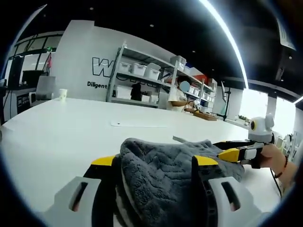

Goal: Open the folded towel by lifting each exposed corner and separating the folded layers until the towel lies flat within the target outline without major curled edges

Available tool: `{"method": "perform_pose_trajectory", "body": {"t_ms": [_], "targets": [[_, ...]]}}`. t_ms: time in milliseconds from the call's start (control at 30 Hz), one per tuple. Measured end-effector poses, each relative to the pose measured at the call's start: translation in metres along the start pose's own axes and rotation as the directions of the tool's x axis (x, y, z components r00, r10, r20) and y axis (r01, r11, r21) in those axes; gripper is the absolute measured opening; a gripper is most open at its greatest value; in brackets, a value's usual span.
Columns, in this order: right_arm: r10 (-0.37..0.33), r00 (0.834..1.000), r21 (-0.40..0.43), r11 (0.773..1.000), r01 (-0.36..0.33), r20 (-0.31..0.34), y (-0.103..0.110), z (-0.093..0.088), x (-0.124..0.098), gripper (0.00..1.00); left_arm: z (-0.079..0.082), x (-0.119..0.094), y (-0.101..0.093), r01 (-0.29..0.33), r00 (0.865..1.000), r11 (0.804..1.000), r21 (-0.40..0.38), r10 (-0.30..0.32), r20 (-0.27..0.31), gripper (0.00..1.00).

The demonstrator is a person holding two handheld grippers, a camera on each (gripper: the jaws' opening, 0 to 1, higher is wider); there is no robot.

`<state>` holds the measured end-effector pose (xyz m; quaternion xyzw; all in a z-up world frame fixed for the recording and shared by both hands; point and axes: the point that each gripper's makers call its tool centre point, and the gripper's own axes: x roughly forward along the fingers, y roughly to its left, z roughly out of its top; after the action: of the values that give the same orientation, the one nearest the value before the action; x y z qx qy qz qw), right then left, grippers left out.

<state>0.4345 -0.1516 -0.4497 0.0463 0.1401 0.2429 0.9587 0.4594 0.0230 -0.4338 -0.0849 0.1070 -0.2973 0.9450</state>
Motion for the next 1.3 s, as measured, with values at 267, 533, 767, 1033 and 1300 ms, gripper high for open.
{"method": "perform_pose_trajectory", "body": {"t_ms": [267,533,767,1033,1300], "targets": [[-0.004,1.0,0.021,1.0,0.004,-0.012,-0.004,0.0,0.007,0.65,0.0,0.007,0.006,-0.006,1.0,1.0,-0.011,0.006,-0.001,0.53],[0.018,0.999,0.057,0.998,-0.017,-0.031,-0.004,0.002,0.014,0.54,0.002,0.016,0.014,-0.013,1.0,1.0,-0.02,0.013,-0.016,0.46],[0.038,0.999,0.092,0.995,-0.035,-0.032,-0.003,0.003,0.016,0.4,0.008,0.018,0.025,-0.021,1.0,1.0,-0.018,0.021,-0.007,0.3],[0.033,0.999,0.045,0.999,-0.032,-0.019,0.002,0.007,0.013,0.14,0.007,0.009,0.019,-0.025,1.0,1.0,-0.014,0.025,-0.002,0.11],[0.032,0.999,0.052,0.998,-0.031,-0.011,0.001,0.008,0.012,0.07,0.01,0.009,0.019,-0.004,1.0,0.999,-0.034,0.004,0.003,0.05]]}}
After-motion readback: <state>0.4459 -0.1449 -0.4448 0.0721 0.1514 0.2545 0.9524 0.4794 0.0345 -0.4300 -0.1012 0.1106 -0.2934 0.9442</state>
